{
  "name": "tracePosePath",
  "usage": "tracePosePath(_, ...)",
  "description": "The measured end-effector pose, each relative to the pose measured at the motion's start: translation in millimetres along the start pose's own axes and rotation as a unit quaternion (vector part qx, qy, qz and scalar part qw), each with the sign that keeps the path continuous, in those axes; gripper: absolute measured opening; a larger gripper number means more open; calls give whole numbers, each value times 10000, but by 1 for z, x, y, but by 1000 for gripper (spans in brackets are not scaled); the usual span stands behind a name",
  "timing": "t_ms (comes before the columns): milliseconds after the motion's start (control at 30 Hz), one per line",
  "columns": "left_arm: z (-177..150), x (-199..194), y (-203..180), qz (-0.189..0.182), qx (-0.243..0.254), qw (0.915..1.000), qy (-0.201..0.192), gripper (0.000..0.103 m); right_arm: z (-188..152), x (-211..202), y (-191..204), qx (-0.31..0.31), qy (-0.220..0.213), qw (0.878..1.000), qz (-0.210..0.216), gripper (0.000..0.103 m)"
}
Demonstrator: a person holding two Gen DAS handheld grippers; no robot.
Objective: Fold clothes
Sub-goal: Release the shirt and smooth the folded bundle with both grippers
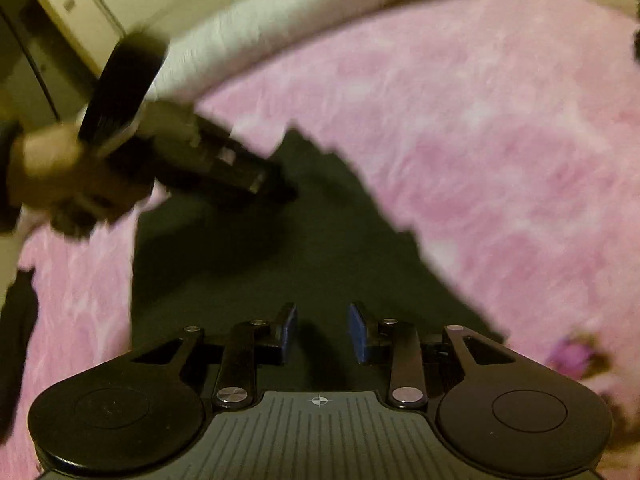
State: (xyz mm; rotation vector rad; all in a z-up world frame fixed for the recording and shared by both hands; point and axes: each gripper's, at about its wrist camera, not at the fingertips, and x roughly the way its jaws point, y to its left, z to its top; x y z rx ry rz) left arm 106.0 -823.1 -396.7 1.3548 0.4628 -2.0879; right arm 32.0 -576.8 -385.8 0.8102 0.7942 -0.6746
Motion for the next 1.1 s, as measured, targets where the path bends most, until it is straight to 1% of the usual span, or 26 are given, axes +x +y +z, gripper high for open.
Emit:
tracePosePath(33,3,0,4,-41,-24,10000,31,32,-5,0,-1,-43,43,10000,-46,33)
tracePosePath(133,2,-10,10,366,202,9990,148,31,-18,-11,-4,-232,71,9995,-215,32)
tracePosePath(200,-6,-25,22,581,78,9981,185,29,-24,-21,-3,-395,155,9984,-370,33)
tracePosePath(233,-10,-37,27,646,-15,9978,167,28,-24,-27,0,-509,178,9976,-429,33)
tracePosePath(267,-16,-48,28,632,-70,9979,144,27,-24,-32,3,-623,201,9967,-488,33)
tracePosePath(300,-22,-60,29,610,-120,9980,120,27,-24,-38,8,-738,126,9963,-430,33)
tracePosePath(367,-40,-77,25,433,-206,9987,162,27,-21,-37,20,-829,55,9964,-177,33)
tracePosePath(433,-63,-79,14,392,-156,9980,472,27,-20,-31,33,-895,30,9960,76,33)
tracePosePath(533,-98,-66,5,601,-165,9930,1001,28,-28,-12,61,-1110,70,9931,374,33)
tracePosePath(567,-107,-61,5,630,-162,9923,1057,28,-31,-6,70,-1224,86,9914,449,33)
tracePosePath(633,-113,-55,5,647,-143,9935,926,28,-46,6,89,-1532,221,9868,467,33)
tracePosePath(700,-117,-51,5,674,-75,9946,780,28,-62,17,98,-1732,350,9837,341,33)
tracePosePath(800,-122,-56,2,742,120,9955,570,29,-83,16,100,-1836,193,9827,133,33)
tracePosePath(867,-130,-65,1,815,-5,9957,447,29,-93,10,102,-1895,219,9816,-12,33)
tracePosePath(933,-137,-82,-4,892,-81,9951,416,28,-93,4,106,-1777,366,9832,-213,33)
tracePosePath(1000,-145,-102,-12,941,-83,9948,391,28,-88,-6,112,-1458,426,9872,-490,34)
tracePosePath(1033,-151,-112,-15,898,-68,9950,430,28,-86,-12,116,-1323,406,9884,-632,38)
tracePosePath(1067,-155,-119,-18,895,-15,9950,440,28,-85,-20,120,-1249,371,9887,-740,45)
tracePosePath(1100,-159,-125,-21,897,41,9950,447,28,-85,-25,126,-1211,340,9887,-819,48)
